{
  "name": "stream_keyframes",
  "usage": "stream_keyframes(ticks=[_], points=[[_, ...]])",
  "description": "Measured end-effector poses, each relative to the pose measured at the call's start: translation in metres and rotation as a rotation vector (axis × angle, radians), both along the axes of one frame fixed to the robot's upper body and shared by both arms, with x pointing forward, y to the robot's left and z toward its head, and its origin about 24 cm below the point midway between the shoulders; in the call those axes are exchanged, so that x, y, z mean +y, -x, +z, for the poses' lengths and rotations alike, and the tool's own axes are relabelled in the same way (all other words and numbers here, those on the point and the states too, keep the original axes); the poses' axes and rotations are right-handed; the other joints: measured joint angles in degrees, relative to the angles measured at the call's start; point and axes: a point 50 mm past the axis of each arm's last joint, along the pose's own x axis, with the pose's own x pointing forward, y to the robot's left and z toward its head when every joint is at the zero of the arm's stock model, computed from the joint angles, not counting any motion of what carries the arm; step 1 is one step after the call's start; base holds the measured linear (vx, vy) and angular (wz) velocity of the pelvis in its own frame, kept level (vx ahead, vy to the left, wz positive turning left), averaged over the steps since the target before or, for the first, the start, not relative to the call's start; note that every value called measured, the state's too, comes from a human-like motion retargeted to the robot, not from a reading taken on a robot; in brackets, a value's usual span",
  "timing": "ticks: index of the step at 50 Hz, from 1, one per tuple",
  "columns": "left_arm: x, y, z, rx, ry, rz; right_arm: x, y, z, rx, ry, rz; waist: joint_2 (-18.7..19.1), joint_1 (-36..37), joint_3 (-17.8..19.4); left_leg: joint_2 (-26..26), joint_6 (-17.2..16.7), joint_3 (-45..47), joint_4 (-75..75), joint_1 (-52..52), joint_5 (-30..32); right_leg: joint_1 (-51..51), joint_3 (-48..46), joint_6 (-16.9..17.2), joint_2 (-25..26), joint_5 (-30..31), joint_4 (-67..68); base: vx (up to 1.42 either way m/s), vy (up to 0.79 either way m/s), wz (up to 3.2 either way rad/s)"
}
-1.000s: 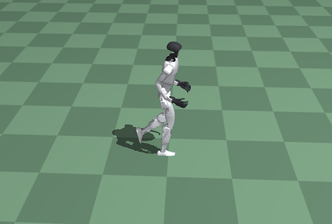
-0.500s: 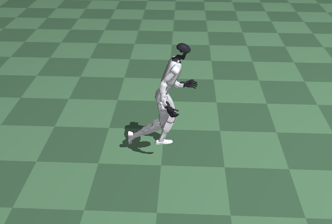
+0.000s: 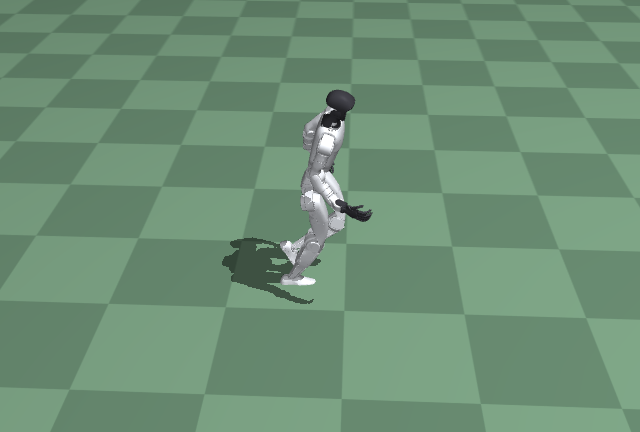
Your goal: Walk run
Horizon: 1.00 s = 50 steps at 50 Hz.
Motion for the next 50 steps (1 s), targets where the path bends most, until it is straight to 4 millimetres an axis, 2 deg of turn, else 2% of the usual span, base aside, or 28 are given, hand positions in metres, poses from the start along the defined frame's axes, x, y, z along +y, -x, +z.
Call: stream_keyframes(ticks=[2,3,5,7,9,11,12,13,14,15,18,20,22,23,25,27,28,30,33,35,36,37,38,40,43,45,48,50], points=[[0.009,0.018,0.002,0.055,-0.017,0.011,-0.006,-0.018,0.034,-0.14,0.062,0.03,-1.4,4.0,-0.8,1.1,-0.2,-1.5,-7.2,-8.3,-3.5,9.7,-1.2,0.8,1.8,10.7,-9.1,2.42,-0.23,-0.47],[0.014,0.02,0.004,0.049,-0.034,0.032,-0.007,-0.021,0.048,-0.181,0.105,0.052,-3.7,6.0,-0.7,1.2,-0.2,0.1,-12.6,-11.2,-4.4,14.0,-2.7,3.1,0.5,20.1,-13.2,2.82,-0.34,-0.34],[0.024,0.017,0.009,0.007,-0.083,0.103,-0.009,-0.024,0.068,-0.223,0.205,0.105,-9.1,10.7,-0.5,1.9,0.0,5.4,-27.0,-15.4,-5.4,21.2,-1.7,11.5,-3.3,42.3,-18.7,2.61,-0.36,-0.75],[0.03,0.003,0.014,-0.07,-0.134,0.174,-0.007,-0.02,0.077,-0.193,0.32,0.168,-13.1,15.8,1.4,1.3,-3.3,7.1,-45.6,-13.5,-6.8,25.7,-3.6,20.7,-8.5,53.5,-16.1,2.41,-0.26,-1.08],[0.033,-0.028,0.021,-0.185,-0.171,0.22,-0.004,-0.016,0.076,-0.124,0.415,0.205,-13.7,17.5,4.3,-1.7,-8.8,2.1,-58.9,-9.8,-10.8,28.3,-4.6,24.1,-8.6,53.5,-6.6,2.5,-0.22,-0.3],[0.036,-0.067,0.032,-0.319,-0.2,0.235,0.004,-0.013,0.065,-0.052,0.452,0.214,-12.0,14.9,6.3,-0.2,-13.4,0.4,-63.2,-5.7,-14.5,30.7,0.9,23.9,-0.5,53.5,-0.7,2.25,-0.37,0.93],[0.038,-0.088,0.041,-0.393,-0.212,0.229,0.009,-0.01,0.056,-0.013,0.45,0.212,-10.2,13.0,6.9,1.5,-13.5,-0.1,-62.7,-3.6,-13.5,31.2,1.2,24.2,4.4,53.5,2.0,2.68,-0.48,1.36],[0.04,-0.111,0.053,-0.476,-0.219,0.213,0.016,-0.007,0.044,0.03,0.436,0.212,-7.9,11.6,7.4,2.9,-11.3,-2.3,-61.2,-1.6,-7.3,31.1,0.3,24.9,9.5,53.5,3.9,3.03,-0.49,1.54],[0.039,-0.13,0.064,-0.545,-0.218,0.194,0.024,0.004,0.026,0.102,0.423,0.231,-7.5,8.5,7.3,1.0,-6.2,-5.8,-55.2,-1.1,-7.0,28.3,-3.6,24.5,11.8,50.9,9.9,3.26,-0.5,2.01],[0.036,-0.145,0.075,-0.606,-0.211,0.174,0.033,0.02,0.005,0.187,0.409,0.262,-8.2,4.7,7.0,-2.4,0.4,-10.1,-46.9,-1.3,-9.7,24.2,-9.1,23.5,12.7,46.9,18.0,3.12,-0.48,2.06],[0.032,-0.208,0.11,-0.829,-0.069,0.177,0.061,0.099,-0.073,0.59,0.213,0.387,-8.8,-2.2,3.5,-0.9,-1.3,-12.4,-34.3,2.6,-23.4,6.8,-17.6,17.5,5.5,31.4,39.0,2.71,-0.64,1.23],[0.003,-0.245,0.138,-0.987,0.122,0.124,0.069,0.161,-0.1,0.768,-0.043,0.452,-8.8,-2.8,0.5,-2.0,-1.1,-11.9,-36.8,11.2,-27.9,-2.6,-17.6,14.8,2.0,24.9,38.9,2.43,-0.67,0.92],[-0.01,-0.259,0.165,-1.104,0.193,0.067,0.062,0.212,-0.105,0.87,-0.223,0.46,-8.5,-7.4,-1.6,-3.8,-2.9,-13.7,-44.9,21.1,-23.0,-11.0,-16.8,14.8,-2.6,21.3,32.7,2.5,-0.82,1.24],[-0.01,-0.261,0.174,-1.139,0.187,0.039,0.057,0.23,-0.104,0.907,-0.247,0.44,-7.4,-9.3,-2.2,-3.2,-5.3,-14.2,-48.8,25.5,-17.1,-14.3,-15.3,15.5,-4.2,20.5,27.8,2.52,-0.89,0.85],[-0.005,-0.257,0.184,-1.17,0.143,-0.012,0.038,0.254,-0.096,0.947,-0.216,0.349,-4.9,-13.9,-3.5,-2.4,-10.4,-15.6,-58.1,34.6,2.1,-18.6,-13.7,15.6,-6.7,20.3,14.6,2.35,-0.77,0.62],[0.0,-0.249,0.183,-1.148,0.102,-0.042,0.013,0.261,-0.082,0.923,-0.115,0.219,-1.1,-18.4,-3.2,0.7,-16.3,-19.0,-62.0,41.6,23.1,-19.4,-12.4,16.8,-8.1,20.5,0.0,2.43,-0.83,0.42],[0.004,-0.245,0.182,-1.133,0.08,-0.044,0.003,0.26,-0.074,0.898,-0.054,0.169,1.0,-19.8,-1.7,3.9,-20.5,-18.6,-56.4,42.8,25.6,-18.4,-10.8,16.9,-6.7,19.3,-6.1,2.56,-0.95,-0.38],[0.014,-0.235,0.181,-1.125,0.039,-0.032,-0.012,0.24,-0.06,0.815,0.084,0.099,3.6,-21.6,1.7,9.8,-22.8,-12.6,-43.4,43.7,26.4,-15.8,-6.6,17.6,-4.6,16.5,-17.1,2.34,-0.81,-1.06],[0.012,-0.225,0.173,-1.085,-0.002,-0.048,-0.012,0.183,-0.048,0.651,0.237,0.043,4.8,-22.3,4.2,3.4,-22.5,-17.8,-37.1,46.2,26.4,-12.5,-6.3,12.7,-5.2,13.8,-22.8,2.37,-0.69,-0.64],[0.007,-0.218,0.159,-1.025,-0.021,-0.091,-0.005,0.14,-0.035,0.499,0.297,0.004,2.0,-25.4,4.4,-2.1,-19.2,-19.7,-33.6,47.3,26.4,-10.3,-7.6,12.8,-9.7,30.1,-18.6,2.13,-0.6,0.2],[0.011,-0.208,0.144,-0.954,-0.053,-0.124,0.003,0.119,-0.028,0.407,0.297,-0.001,0.7,-21.7,2.1,-3.8,-14.8,-13.3,-31.7,45.3,24.6,-10.7,-4.0,6.0,-6.0,26.8,-12.3,2.52,-0.92,-1.44],[0.013,-0.194,0.124,-0.856,-0.075,-0.162,0.013,0.1,-0.022,0.322,0.279,-0.01,0.1,-18.6,0.0,-3.7,-10.4,-8.5,-27.7,42.8,21.2,-10.8,-1.7,1.9,-3.5,23.0,-6.0,3.4,-1.31,-1.99],[0.011,-0.17,0.096,-0.708,-0.078,-0.212,0.025,0.084,-0.019,0.252,0.23,-0.026,0.7,-17.1,-1.7,0.1,-6.1,-6.5,-19.5,39.1,14.7,-10.1,-1.8,3.1,-3.1,17.9,0.3,3.36,-1.12,-0.89],[-0.003,-0.134,0.061,-0.528,0.005,-0.242,0.024,0.054,-0.008,0.118,0.135,-0.033,1.9,-12.9,-5.0,3.6,-1.2,-7.6,-8.5,27.4,4.2,-5.4,-2.9,2.2,-0.2,10.8,4.0,2.5,-0.64,-0.41],[-0.009,-0.108,0.051,-0.479,0.147,-0.086,0.04,0.013,0.025,-0.079,0.139,0.094,-1.6,-4.0,-7.1,-0.2,-1.1,-5.1,-13.5,14.1,-4.4,6.0,2.1,0.0,2.9,15.1,-2.8,2.17,-0.28,-1.46],[-0.002,-0.095,0.052,-0.466,0.139,-0.039,0.028,0.008,0.045,-0.137,0.248,0.117,-3.8,-0.6,-6.8,-2.7,-0.7,-5.4,-23.7,7.6,-6.9,13.8,0.8,3.5,2.7,26.9,-8.8,2.23,-0.22,-0.33],[0.012,-0.083,0.056,-0.461,0.058,0.021,0.021,0.009,0.056,-0.107,0.4,0.158,-9.1,6.0,-7.1,-3.3,-0.2,2.1,-47.3,5.0,-8.4,23.9,-2.5,17.7,-1.7,51.3,-15.3,2.15,-0.34,-0.54],[0.019,-0.082,0.061,-0.476,0.017,0.069,0.021,0.013,0.059,-0.069,0.468,0.183,-12.2,9.6,-5.0,-8.3,-2.8,1.5,-62.7,7.1,-9.7,27.2,-5.9,27.0,-5.0,53.5,-7.5,2.22,-0.4,-0.78]])
